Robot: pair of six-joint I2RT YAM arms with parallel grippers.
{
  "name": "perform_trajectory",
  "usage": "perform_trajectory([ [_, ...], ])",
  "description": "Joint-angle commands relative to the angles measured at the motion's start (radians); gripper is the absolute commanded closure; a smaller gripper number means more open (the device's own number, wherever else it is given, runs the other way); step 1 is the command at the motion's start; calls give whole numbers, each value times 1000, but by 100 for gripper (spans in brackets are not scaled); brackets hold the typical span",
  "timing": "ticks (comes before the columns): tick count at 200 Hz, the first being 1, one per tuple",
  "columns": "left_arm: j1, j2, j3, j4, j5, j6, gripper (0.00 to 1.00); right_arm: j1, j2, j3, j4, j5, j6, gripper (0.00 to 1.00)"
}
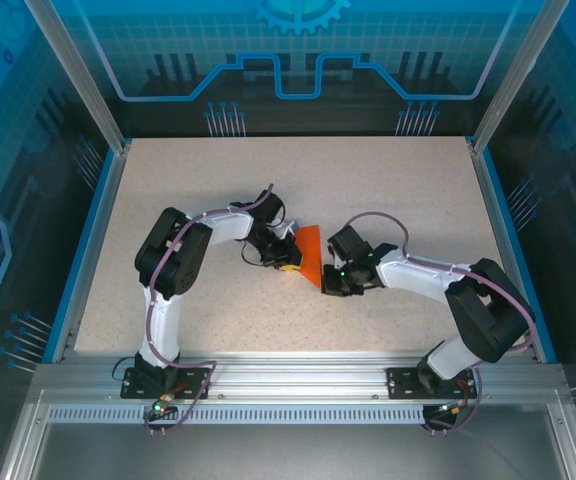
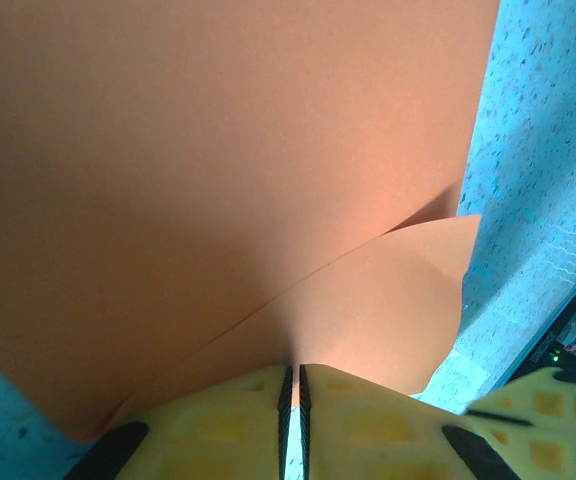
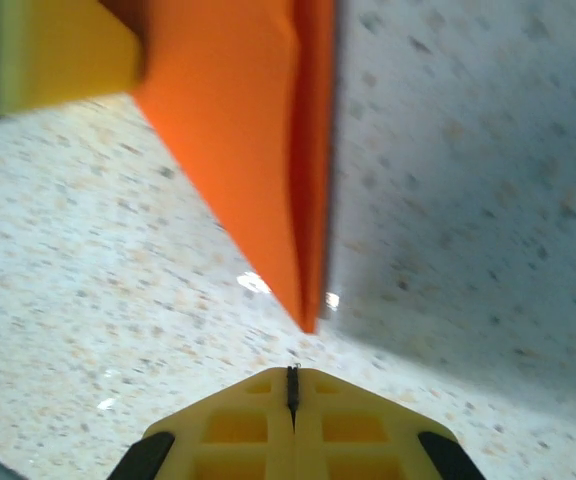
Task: Fold a paper plane with a square sheet of paper (fold left side to right side)
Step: Third fold the triangle at the center of the table.
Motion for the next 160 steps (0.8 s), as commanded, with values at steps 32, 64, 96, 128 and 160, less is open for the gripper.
perform_trajectory([
  [32,-10,40,1,-48,-76,3,85,-6,132,132,30,-17,-29,100],
  [64,-12,33,4,-48,-67,2,84,-9,193,149,6,-17,-20,100],
  [96,-13,6,12,-46,-58,6,82,-15,217,123,-16,-10,-2,100],
  [128,-16,-59,-8,-24,-46,16,80,-27,222,91,-37,4,13,100],
  [160,-37,-127,-53,33,-4,36,80,-41,213,69,-26,-4,15,100],
])
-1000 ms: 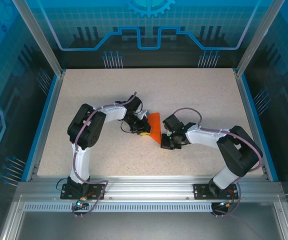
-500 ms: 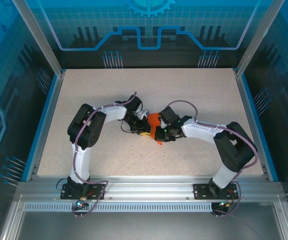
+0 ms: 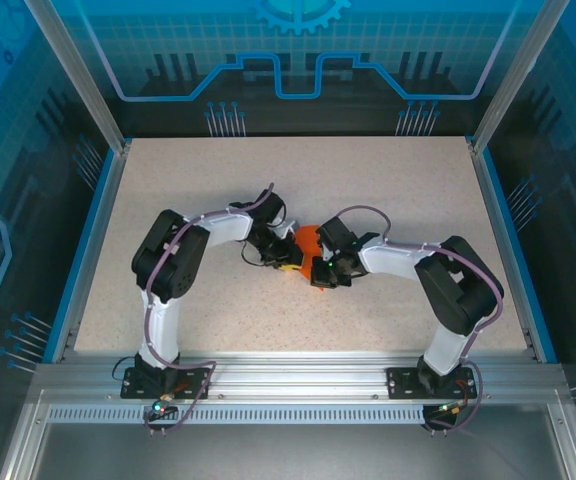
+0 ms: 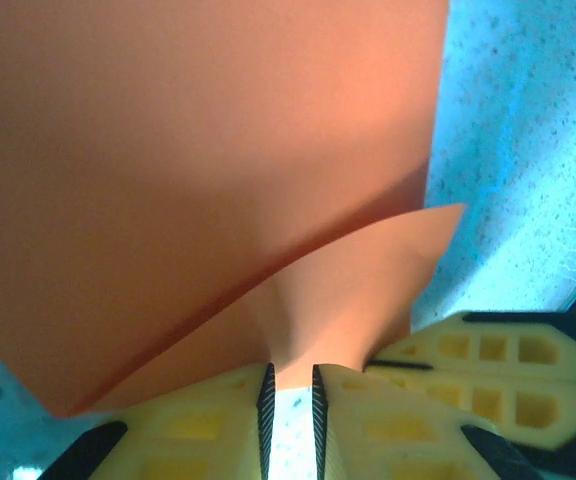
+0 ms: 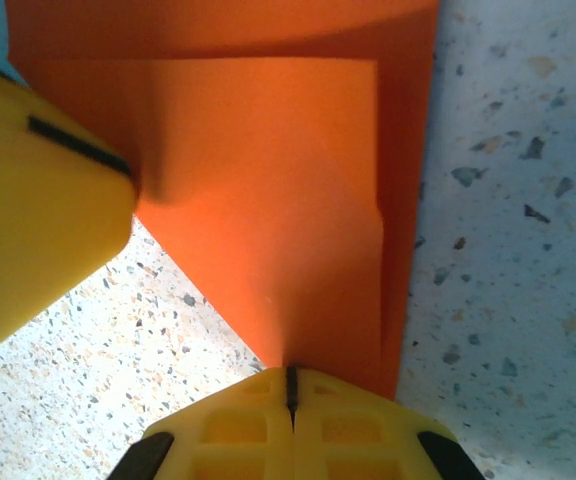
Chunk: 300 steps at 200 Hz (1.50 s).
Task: Fold a paper plane with a square sheet of paper (fold left side to right side)
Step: Third fold the triangle at the center of the table.
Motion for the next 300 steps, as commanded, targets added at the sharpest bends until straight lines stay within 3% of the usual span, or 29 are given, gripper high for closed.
perform_trajectory([
  [1,-23,-75,-27,25,15,36,80,-25,14,-43,-66,28,12,100],
  [110,-56,21,30,4,5,78,86,-32,24,-43,-61,12,-7,100],
  [178,-51,54,39,-19,-88,100,88,-32,22,-43,-83,25,-11,100],
  [300,92,57,65,-84,-164,182,90,-31,-1,-90,-102,25,-11,100],
])
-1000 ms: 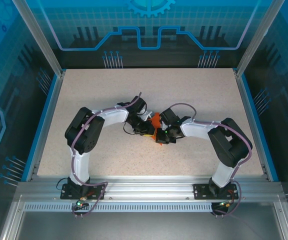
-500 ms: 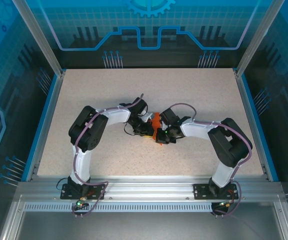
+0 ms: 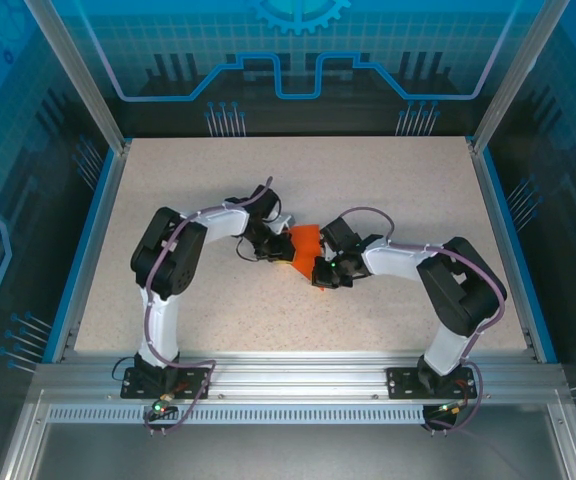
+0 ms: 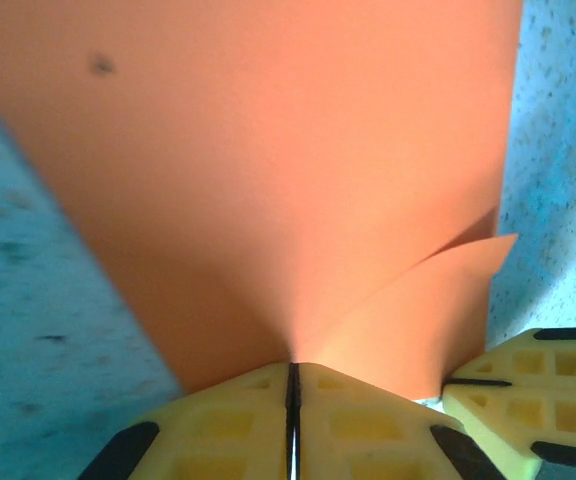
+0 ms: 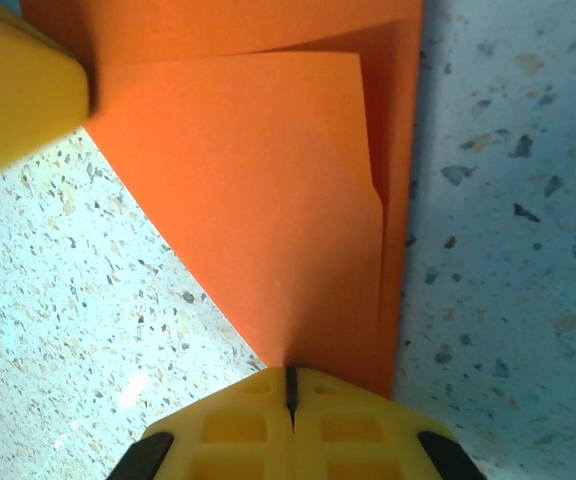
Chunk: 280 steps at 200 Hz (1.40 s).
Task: Fold a paper plane with a square sheet of paper (fold left side to right side)
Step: Third fold the triangle at the center of the table, then fourth fold the wing at the center of the table.
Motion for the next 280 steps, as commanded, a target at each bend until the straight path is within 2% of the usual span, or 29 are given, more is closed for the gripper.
perform_trajectory([
  [1,40,26,21,-45,-73,49,90,-16,13,-56,-139,51,-6,100],
  [49,58,13,26,-51,-61,55,89,-14,11,-51,-114,35,-7,100],
  [73,63,-21,25,-49,-42,43,86,-10,-12,-39,-50,12,-29,100],
  [88,71,-57,19,-46,-26,29,81,-7,-34,-20,-18,-9,-62,100],
  [117,91,-145,-13,-34,-29,-19,68,-3,-100,46,-4,-2,-150,84],
  [147,97,-226,-77,-11,-45,-83,59,-21,-161,105,-78,59,-290,66],
  [167,97,-247,-124,18,-27,-144,54,-42,-156,142,-127,95,-399,58],
  [204,95,-241,-209,115,52,-250,48,-82,-102,145,-81,28,-508,49],
  [244,77,-215,-245,187,105,-317,44,-103,-15,152,-24,-47,-517,50],
  [280,63,-202,-242,195,104,-325,44,-112,47,155,-15,-31,-494,64],
])
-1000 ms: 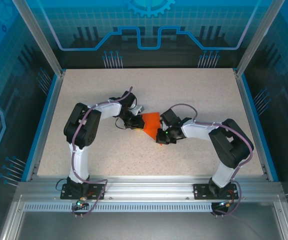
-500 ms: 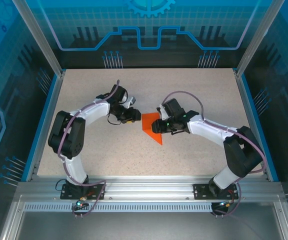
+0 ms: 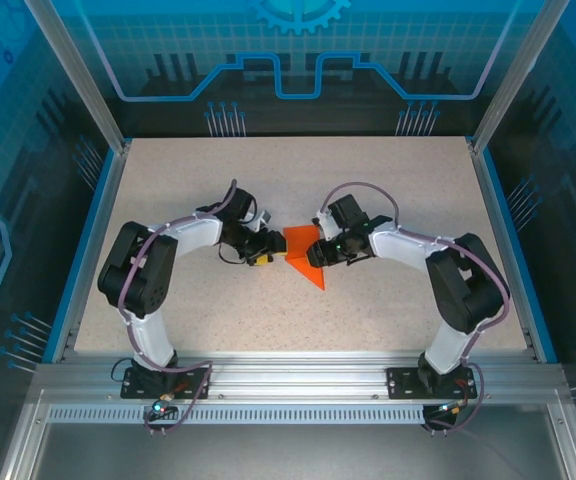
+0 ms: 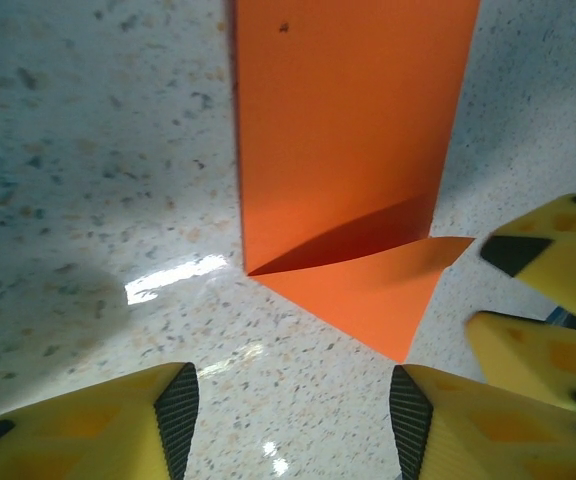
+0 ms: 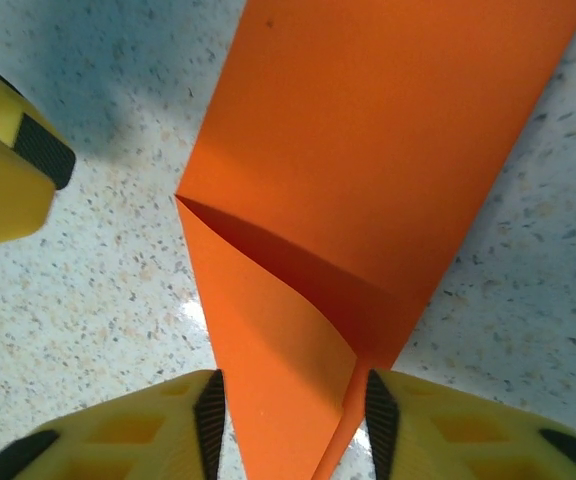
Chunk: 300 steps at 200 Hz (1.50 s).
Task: Fold a paper plane with a square sheet of paper (fold left side to right side)
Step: Fourth fold the wing at the center of the table.
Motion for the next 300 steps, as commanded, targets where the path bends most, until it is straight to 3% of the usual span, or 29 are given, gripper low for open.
perform_trajectory([
  [1,-11,23,-4,27,37,-30,44,-20,36,14,16,-12,-2,64],
  [55,-24,34,9,17,35,-25,44,-24,37,8,12,47,14,94],
  [154,-67,96,90,31,68,-38,47,-37,8,-20,5,54,19,96],
  [194,-81,125,147,30,80,-44,51,-37,-1,-17,0,61,20,93],
  [244,-83,133,191,11,76,-42,57,-34,-98,-39,-32,164,26,68],
  [270,-83,126,201,7,78,-51,61,7,-183,-78,-55,259,22,59],
  [300,-83,128,215,-6,70,-69,67,91,-245,-149,13,295,41,57],
])
